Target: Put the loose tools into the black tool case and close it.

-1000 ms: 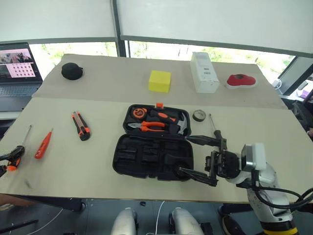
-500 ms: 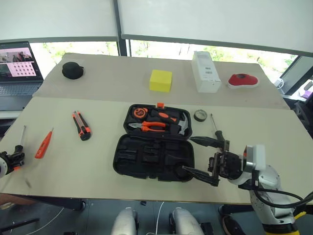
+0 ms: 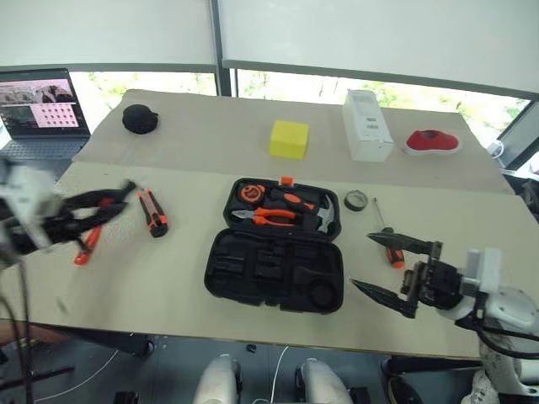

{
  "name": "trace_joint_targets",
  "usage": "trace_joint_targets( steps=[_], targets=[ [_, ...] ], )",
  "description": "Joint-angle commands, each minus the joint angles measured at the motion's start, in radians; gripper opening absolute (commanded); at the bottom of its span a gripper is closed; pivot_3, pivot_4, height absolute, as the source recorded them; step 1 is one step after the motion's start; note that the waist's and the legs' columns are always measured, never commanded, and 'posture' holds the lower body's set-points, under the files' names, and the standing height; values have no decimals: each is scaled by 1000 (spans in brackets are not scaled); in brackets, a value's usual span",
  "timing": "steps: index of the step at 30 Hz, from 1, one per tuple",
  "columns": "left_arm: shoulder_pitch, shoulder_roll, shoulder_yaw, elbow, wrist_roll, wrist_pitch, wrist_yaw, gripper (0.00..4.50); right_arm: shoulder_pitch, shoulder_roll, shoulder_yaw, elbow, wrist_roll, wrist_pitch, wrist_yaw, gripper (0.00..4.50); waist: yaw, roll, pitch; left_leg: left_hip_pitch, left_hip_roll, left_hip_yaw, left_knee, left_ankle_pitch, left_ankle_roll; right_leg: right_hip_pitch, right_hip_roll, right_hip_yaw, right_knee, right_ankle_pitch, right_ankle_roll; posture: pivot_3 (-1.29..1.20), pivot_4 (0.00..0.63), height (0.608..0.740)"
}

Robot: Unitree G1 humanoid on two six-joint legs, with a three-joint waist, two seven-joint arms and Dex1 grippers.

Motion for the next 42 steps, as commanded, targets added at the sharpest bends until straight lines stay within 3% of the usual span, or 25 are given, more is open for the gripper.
trace_joint_targets(
  steps=[1, 5, 10, 17, 30, 32, 39, 42],
  targets=[
    [-135, -43, -200, -28, 88, -31, -88, 878, 45, -31, -61, -18, 7, 15, 3, 4500, -4, 0, 0, 0, -1, 0, 0, 0, 0, 0, 2, 1, 0, 1, 2, 0, 150, 740],
    [-286, -137, -404, 61, 264, -105, -109, 878, 77, -45, -82, -24, 2, 22, -1, 4500, -19, 1, 0, -1, 3, 0, 1, 0, 0, -1, 12, 7, -1, 1, 3, 0, 150, 740],
    [-391, -196, -528, 195, 379, -193, -170, 878, 96, -40, -67, -121, 6, 63, -64, 4500, -32, 1, 1, -1, 3, -2, 1, 0, 0, -2, 14, 7, 0, 1, 3, 0, 150, 740],
    [-474, -295, -598, 276, 470, -182, -143, 878, 101, -21, -32, -182, -4, 92, -108, 4500, -23, 0, 1, -5, 3, -3, 5, 0, 0, -2, 12, 6, 0, 1, 4, 0, 150, 740],
    [-508, -380, -637, 318, 576, -140, -86, 878, 153, 28, 42, -284, 6, 108, -171, 4500, -4, 1, 1, -8, 3, -6, 12, 0, 0, -1, 12, 4, 1, 1, 6, 0, 150, 740],
    [-502, -386, -638, 291, 576, -97, -90, 1878, 170, 35, 49, -301, 6, 112, -182, 4500, -1, 1, 1, -9, 3, -8, 15, 0, 1, -1, 12, 3, 1, 2, 6, 0, 150, 740],
    [-470, -438, -501, 234, 431, -64, -37, 4208, 215, 59, 66, -337, 7, 124, -225, 4500, 4, 1, 1, -10, 2, -9, 18, 0, 1, 1, 12, 3, 2, 2, 7, 0, 150, 740],
    [-434, -453, -434, 229, 347, -35, -31, 4208, 248, 56, 46, -338, 10, 123, -221, 4500, -5, 1, 1, -10, 3, -10, 18, 0, 1, 0, 12, 3, 2, 2, 7, 0, 150, 740]
  ],
)
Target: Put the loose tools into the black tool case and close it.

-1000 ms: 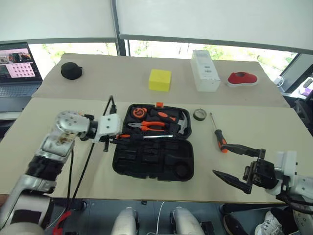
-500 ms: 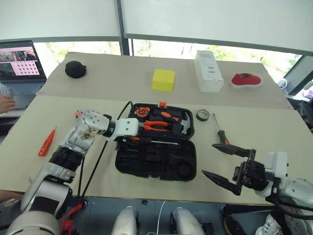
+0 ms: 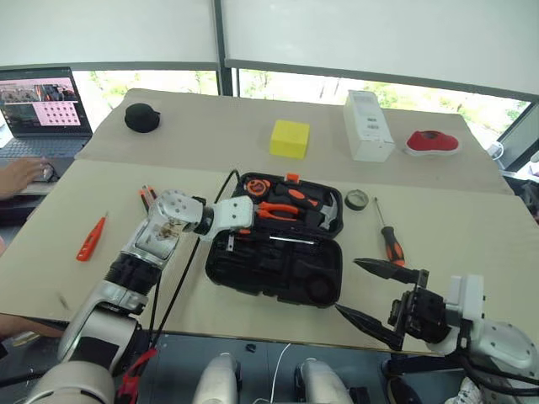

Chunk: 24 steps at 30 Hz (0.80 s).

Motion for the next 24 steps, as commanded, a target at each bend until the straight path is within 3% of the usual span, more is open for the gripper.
trace_joint_targets(
  steps=[1, 3, 12, 19, 24],
  targets=[
    [35, -11, 103, -27, -115, 33, 20, 3966, 39, -3, -36, -33, 19, -1, -2, 4500, -5, 0, 0, 0, 0, 0, 0, 0, 0, 0, 0, 0, 0, 0, 0, 0, 150, 740],
    [56, -22, 117, -13, -150, 53, 9, 3494, 51, 2, -48, -19, 22, -6, -1, 4500, -8, 0, 0, 0, 0, -1, -1, 0, 0, 0, 1, 0, 0, 0, 0, 0, 150, 740],
    [89, -120, 65, 107, -93, -20, 66, 104, 41, 31, -56, 61, -4, -48, 14, 4500, -3, 0, 0, 1, -1, 0, 0, 0, 0, 1, 0, 0, 0, 0, 0, 0, 150, 740],
    [83, -131, 0, 172, 6, -24, 139, 14, 50, 47, -56, 77, -15, -71, 17, 4500, -4, 0, 0, 1, -1, -1, 0, 0, 0, 2, 1, 0, 0, 0, 0, 0, 150, 740],
    [67, -155, -18, 171, 28, 92, 200, 14, 60, 59, -58, 85, -23, -88, 13, 4500, 0, 1, -1, 11, -1, -1, 0, 0, 0, 12, 0, -1, -2, 0, 0, 0, 150, 740]
  ],
)
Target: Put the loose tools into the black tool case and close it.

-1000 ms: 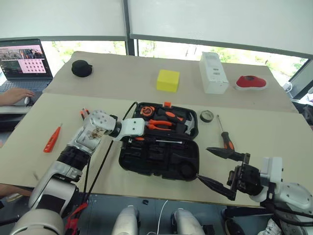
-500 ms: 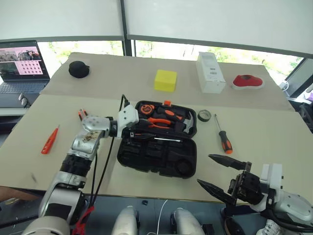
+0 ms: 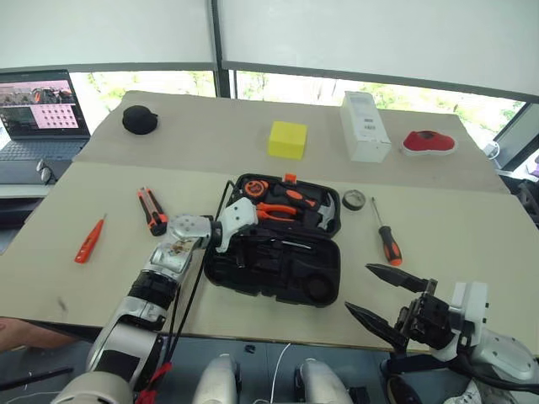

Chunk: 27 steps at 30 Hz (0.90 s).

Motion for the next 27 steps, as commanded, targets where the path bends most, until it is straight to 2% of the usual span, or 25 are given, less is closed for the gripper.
trace_joint_targets(
  steps=[1, 3, 6, 9, 12, 16, 17, 20, 23, 27],
  targets=[
    [2, -24, -13, 18, 24, 104, 56, 14, 10, 14, -30, -9, 0, -37, -3, 4500, 2, 1, -1, 1, 0, 0, 0, 0, 0, 1, 0, 0, 0, 0, 0, 0, 150, 740],
    [11, -34, 34, -18, -43, 94, 30, 14, 27, 24, -52, -17, 13, -35, -19, 4500, 2, 2, -2, 1, 0, 0, 0, 0, 0, 1, 0, 0, 0, 0, 0, 0, 150, 740],
    [28, -28, 140, -81, -180, 49, -41, 699, 66, 42, -128, -23, 56, -25, -52, 4500, -3, 4, -2, 0, 0, 0, 0, 0, 0, 0, 0, 1, 0, 0, 0, 0, 150, 740],
    [52, 26, 264, -116, -324, -4, -157, 1784, 131, 66, -219, 14, 55, -47, -72, 4500, -8, 3, -2, -2, 1, 0, -1, 0, 0, -3, 0, 1, 0, -1, -1, 0, 150, 740],
    [100, 126, 333, -123, -387, -19, -267, 2842, 174, 110, -300, 84, 6, -79, -123, 4500, -15, 4, -2, -2, 2, 0, -3, 0, 0, -4, 1, 1, 0, -1, -2, 0, 150, 740],
    [202, 238, 408, -207, -450, 19, -310, 4273, 243, 157, -367, 135, -104, -26, -282, 4500, -24, 8, -3, 1, 2, 0, -6, 0, 0, -3, -1, 1, 0, -2, -3, 0, 150, 740],
    [226, 254, 425, -217, -467, 20, -325, 4432, 255, 167, -368, 134, -93, -32, -277, 4500, -22, 8, -3, 1, 2, 0, -6, 0, 0, -3, -1, 1, 0, -3, -3, 0, 150, 740],
    [314, 315, 461, -210, -465, 10, -346, 4432, 287, 190, -352, 127, -88, -44, -267, 4500, -24, 8, -3, 1, 3, -1, -6, 0, 0, -3, -2, 1, 0, -3, -3, 0, 150, 740],
    [395, 340, 488, -239, -476, -2, -351, 4432, 270, 181, -327, 160, -151, -5, -315, 4500, -27, 9, -3, 2, 4, -3, -6, 0, 0, -3, -3, 2, 0, -5, -5, 0, 150, 740],
    [411, 309, 487, -317, -511, 16, -314, 4432, 120, 99, -330, 93, -87, 155, -400, 4500, -27, 9, -3, 1, 4, -3, -7, 0, 0, -5, -4, 2, -1, -6, -7, 0, 150, 740]
  ],
)
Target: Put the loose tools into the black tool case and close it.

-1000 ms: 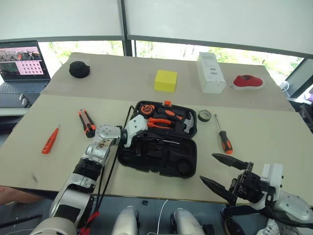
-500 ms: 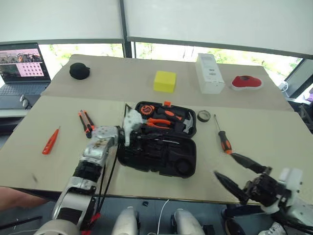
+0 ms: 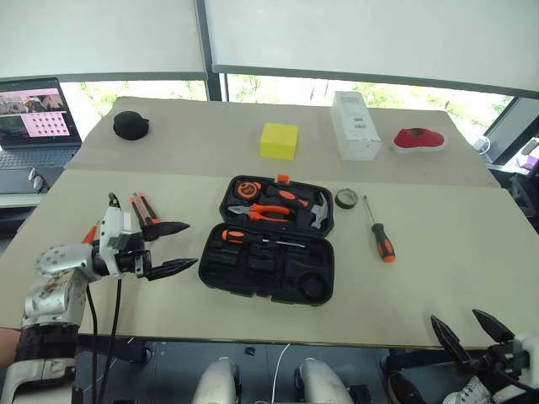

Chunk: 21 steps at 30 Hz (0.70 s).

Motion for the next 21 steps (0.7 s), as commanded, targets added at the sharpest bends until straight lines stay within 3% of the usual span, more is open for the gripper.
trace_joint_targets(
  steps=[1, 3, 5, 7, 10, 12, 15, 21],
  targets=[
    [-13, -26, 10, -102, -52, 11, 31, 4432, -157, -111, -5, -90, 72, 179, -85, 4500, 0, 0, 0, 0, 0, 0, 0, 0, 0, 0, 0, 1, 0, 0, 0, 0, 150, 740],
    [-13, -34, 4, -120, -60, 22, 39, 4432, -229, -169, 6, -100, 95, 277, -106, 4500, -1, 1, 0, 1, -1, 1, 0, 0, 0, 0, 0, 2, 0, 1, 2, 0, 150, 740],
    [-8, -31, -9, -151, -76, 59, 38, 4432, -401, -311, 78, -88, 135, 534, -152, 4500, -4, 1, 0, 1, -1, 1, 0, 0, 0, 0, 1, 2, 0, 3, 4, 0, 150, 740],
    [-8, -33, -17, -169, -81, 80, 42, 4432, -571, -381, 140, -42, 183, 732, -199, 4500, -10, 1, 0, 0, -1, 2, -1, 0, 0, -2, 2, 2, 0, 3, 3, 0, 150, 740],
    [-17, -41, -21, -169, -75, 74, 53, 4432, -731, -439, 266, 42, 144, 853, -183, 4500, -1, 0, 0, -1, -2, 1, -2, 0, 0, -3, 4, 2, 1, 3, 3, 0, 150, 740],
    [-18, -45, -22, -171, -75, 67, 61, 4432, -828, -421, 337, 113, 115, 877, -189, 4500, 8, 0, 0, -2, -2, 1, -3, 0, 0, -3, 5, 0, 0, 3, 2, 0, 150, 740],
    [0, -44, -18, -194, -81, 67, 71, 4500, -923, -411, 448, 223, 31, 910, -211, 3792, 7, 0, 0, -12, -3, 2, -4, 0, 1, -12, 4, 0, 0, 3, 3, 0, 150, 740],
    [44, -37, 1, -238, -90, 65, 96, 4500, -968, -369, 476, 310, -68, 877, -256, 1634, 6, 0, 0, -16, -4, 2, -2, 0, 1, -14, 2, -1, -2, 4, 5, 0, 150, 740]
  ],
)
